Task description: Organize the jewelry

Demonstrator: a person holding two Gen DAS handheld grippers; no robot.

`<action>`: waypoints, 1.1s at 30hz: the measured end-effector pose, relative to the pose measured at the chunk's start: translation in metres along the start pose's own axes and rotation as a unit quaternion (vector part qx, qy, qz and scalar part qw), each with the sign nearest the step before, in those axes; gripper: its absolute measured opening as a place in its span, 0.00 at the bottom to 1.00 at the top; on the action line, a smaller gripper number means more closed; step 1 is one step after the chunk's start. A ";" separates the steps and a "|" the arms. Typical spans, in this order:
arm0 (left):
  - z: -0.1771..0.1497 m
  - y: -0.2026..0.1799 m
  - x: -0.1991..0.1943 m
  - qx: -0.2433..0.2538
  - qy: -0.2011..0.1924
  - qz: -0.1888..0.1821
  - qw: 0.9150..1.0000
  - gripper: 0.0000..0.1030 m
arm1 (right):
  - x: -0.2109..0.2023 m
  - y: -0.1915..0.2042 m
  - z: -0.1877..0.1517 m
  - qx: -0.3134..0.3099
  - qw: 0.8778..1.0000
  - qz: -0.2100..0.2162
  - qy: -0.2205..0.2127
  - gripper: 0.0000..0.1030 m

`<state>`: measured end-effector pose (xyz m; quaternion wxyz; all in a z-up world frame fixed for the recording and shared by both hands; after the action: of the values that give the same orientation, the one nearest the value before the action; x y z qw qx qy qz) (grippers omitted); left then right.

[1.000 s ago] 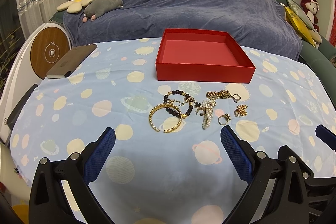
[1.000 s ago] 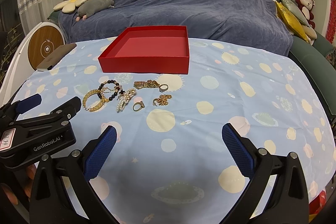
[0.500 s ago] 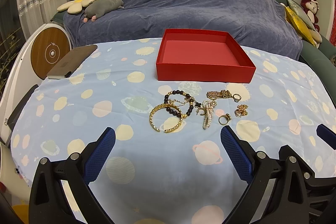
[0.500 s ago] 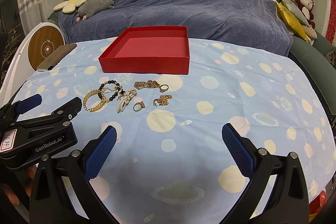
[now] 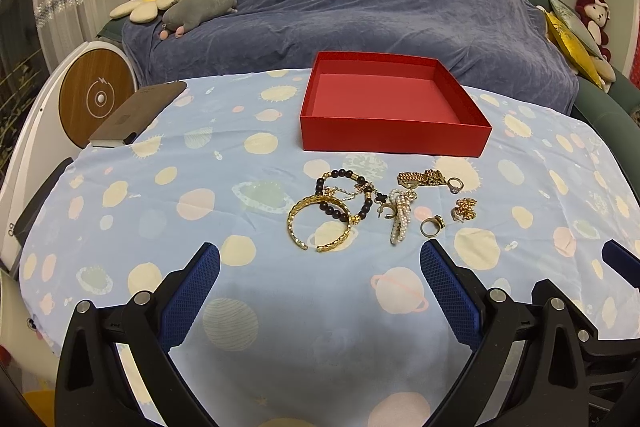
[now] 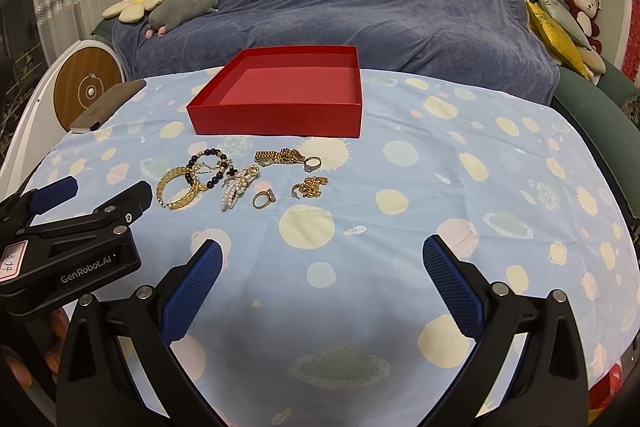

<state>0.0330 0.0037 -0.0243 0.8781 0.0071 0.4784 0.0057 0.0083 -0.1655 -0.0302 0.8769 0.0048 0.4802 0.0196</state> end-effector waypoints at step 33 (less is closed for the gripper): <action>0.011 0.035 0.067 -0.009 0.042 -0.013 0.999 0.95 | 0.125 -0.001 0.042 0.015 0.996 0.062 0.062 0.35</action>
<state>0.0779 0.0393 -0.0741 0.8572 -0.0072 0.5149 -0.0013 0.1110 -0.1610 -0.1124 0.8424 0.0461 0.5327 0.0667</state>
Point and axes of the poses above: each gripper's, at about its wrist camera, not at the fingertips, and x roughly the way its jaws point, y to its left, z to its top, the point moved 5 cm from there along x, roughly the way its jaws point, and after that the axes turned 11 degrees about y, right-handed, at the moved point
